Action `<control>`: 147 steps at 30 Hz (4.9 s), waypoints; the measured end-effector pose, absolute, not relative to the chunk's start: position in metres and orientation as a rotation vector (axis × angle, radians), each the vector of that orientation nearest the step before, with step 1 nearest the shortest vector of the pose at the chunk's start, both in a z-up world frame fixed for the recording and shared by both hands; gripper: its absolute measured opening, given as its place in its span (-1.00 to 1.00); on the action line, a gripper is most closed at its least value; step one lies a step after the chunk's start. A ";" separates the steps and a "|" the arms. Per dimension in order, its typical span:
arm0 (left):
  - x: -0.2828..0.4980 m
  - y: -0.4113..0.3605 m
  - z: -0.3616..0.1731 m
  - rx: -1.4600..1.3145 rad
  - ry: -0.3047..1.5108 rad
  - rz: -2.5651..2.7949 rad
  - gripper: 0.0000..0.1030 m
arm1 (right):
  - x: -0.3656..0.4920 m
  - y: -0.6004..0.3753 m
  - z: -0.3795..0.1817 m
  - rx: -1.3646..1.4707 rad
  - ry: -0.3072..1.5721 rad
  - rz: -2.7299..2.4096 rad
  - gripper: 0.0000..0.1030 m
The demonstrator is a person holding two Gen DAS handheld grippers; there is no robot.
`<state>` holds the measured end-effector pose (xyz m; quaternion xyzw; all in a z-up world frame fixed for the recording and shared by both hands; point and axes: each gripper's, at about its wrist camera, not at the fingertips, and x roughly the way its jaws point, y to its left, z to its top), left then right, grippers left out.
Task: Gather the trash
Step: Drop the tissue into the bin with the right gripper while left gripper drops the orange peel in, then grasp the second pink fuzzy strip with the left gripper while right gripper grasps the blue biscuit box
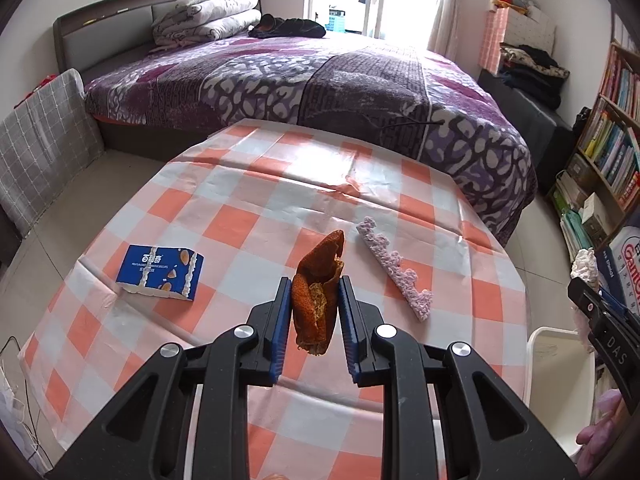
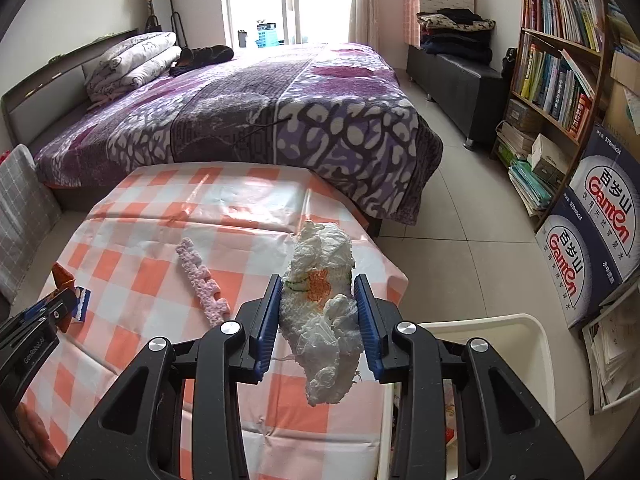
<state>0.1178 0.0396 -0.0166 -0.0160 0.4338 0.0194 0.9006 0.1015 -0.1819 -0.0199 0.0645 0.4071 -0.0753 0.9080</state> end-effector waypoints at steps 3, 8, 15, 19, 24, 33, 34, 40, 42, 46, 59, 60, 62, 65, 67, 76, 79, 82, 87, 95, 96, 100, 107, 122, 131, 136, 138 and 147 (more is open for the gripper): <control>0.117 0.028 -0.016 -0.022 0.894 0.027 -0.54 | 0.098 -0.193 -0.023 0.151 0.848 -0.174 -0.33; 0.117 0.009 -0.017 -0.004 0.890 0.005 -0.54 | 0.091 -0.209 -0.022 0.167 0.838 -0.201 -0.32; 0.115 -0.014 -0.019 0.024 0.892 -0.023 -0.54 | 0.082 -0.232 -0.022 0.195 0.835 -0.235 -0.32; 0.114 -0.028 -0.020 0.040 0.893 -0.045 -0.54 | 0.078 -0.247 -0.023 0.220 0.842 -0.261 -0.32; 0.110 -0.047 -0.021 0.064 0.891 -0.074 -0.54 | 0.072 -0.267 -0.024 0.257 0.848 -0.301 -0.32; 0.099 -0.082 -0.027 0.129 0.898 -0.140 -0.54 | 0.060 -0.308 -0.028 0.316 0.867 -0.418 -0.32; 0.098 -0.087 -0.027 0.136 0.898 -0.148 -0.54 | 0.059 -0.313 -0.029 0.325 0.875 -0.425 -0.32; 0.091 -0.111 -0.028 0.160 0.907 -0.188 -0.54 | 0.050 -0.340 -0.034 0.371 0.905 -0.485 -0.31; 0.091 -0.120 -0.028 0.160 0.915 -0.207 -0.54 | 0.047 -0.349 -0.036 0.385 0.912 -0.514 -0.28; 0.090 -0.140 -0.033 0.150 0.937 -0.237 -0.54 | 0.041 -0.365 -0.040 0.420 0.933 -0.561 -0.16; 0.082 -0.218 -0.041 0.179 1.006 -0.375 -0.52 | 0.015 -0.415 -0.036 0.561 0.881 -0.670 0.33; 0.081 -0.223 -0.040 0.182 1.008 -0.384 -0.52 | 0.014 -0.417 -0.035 0.574 0.878 -0.673 0.33; 0.080 -0.232 -0.040 0.187 1.009 -0.403 -0.51 | 0.011 -0.422 -0.035 0.598 0.871 -0.679 0.37; 0.077 -0.244 -0.038 0.185 1.015 -0.434 -0.51 | 0.007 -0.429 -0.034 0.626 0.856 -0.692 0.41; 0.077 -0.251 -0.038 0.178 1.026 -0.461 -0.51 | 0.004 -0.433 -0.034 0.649 0.844 -0.703 0.45; 0.081 -0.252 -0.042 0.174 1.043 -0.485 0.40 | 0.000 -0.446 -0.041 0.773 0.832 -0.733 0.55; 0.091 -0.237 -0.045 0.223 1.014 -0.387 0.55 | 0.006 -0.438 -0.043 0.764 0.848 -0.714 0.58; 0.117 -0.211 -0.057 0.223 1.042 -0.260 0.55 | 0.013 -0.428 -0.045 0.747 0.863 -0.690 0.63; 0.172 -0.153 -0.086 0.205 1.121 -0.007 0.55 | 0.027 -0.410 -0.048 0.700 0.899 -0.647 0.68; 0.234 -0.077 -0.126 0.111 1.208 0.256 0.55 | 0.052 -0.380 -0.049 0.648 0.939 -0.582 0.74; 0.238 -0.072 -0.129 0.094 1.217 0.258 0.54 | 0.055 -0.376 -0.050 0.640 0.944 -0.575 0.74; 0.243 -0.059 -0.135 0.028 1.229 0.193 0.15 | 0.069 -0.358 -0.053 0.601 0.967 -0.561 0.74; 0.228 -0.035 -0.124 0.050 1.243 0.038 -0.52 | 0.094 -0.317 -0.061 0.512 1.001 -0.492 0.74; 0.156 0.239 0.014 -0.258 0.984 0.292 -0.51 | 0.190 0.019 -0.064 -0.224 1.004 0.569 0.77; 0.129 0.332 0.027 -0.421 0.945 0.386 -0.51 | 0.206 0.190 -0.077 -0.566 1.012 0.920 0.77; 0.127 0.348 0.026 -0.458 0.955 0.377 -0.51 | 0.206 0.223 -0.097 -0.711 1.045 0.991 0.77; 0.129 0.348 0.025 -0.464 0.962 0.363 -0.51 | 0.202 0.231 -0.106 -0.748 1.054 1.003 0.75; 0.133 0.348 0.021 -0.442 0.960 0.371 -0.50 | 0.214 0.221 -0.098 -0.531 1.105 0.962 0.06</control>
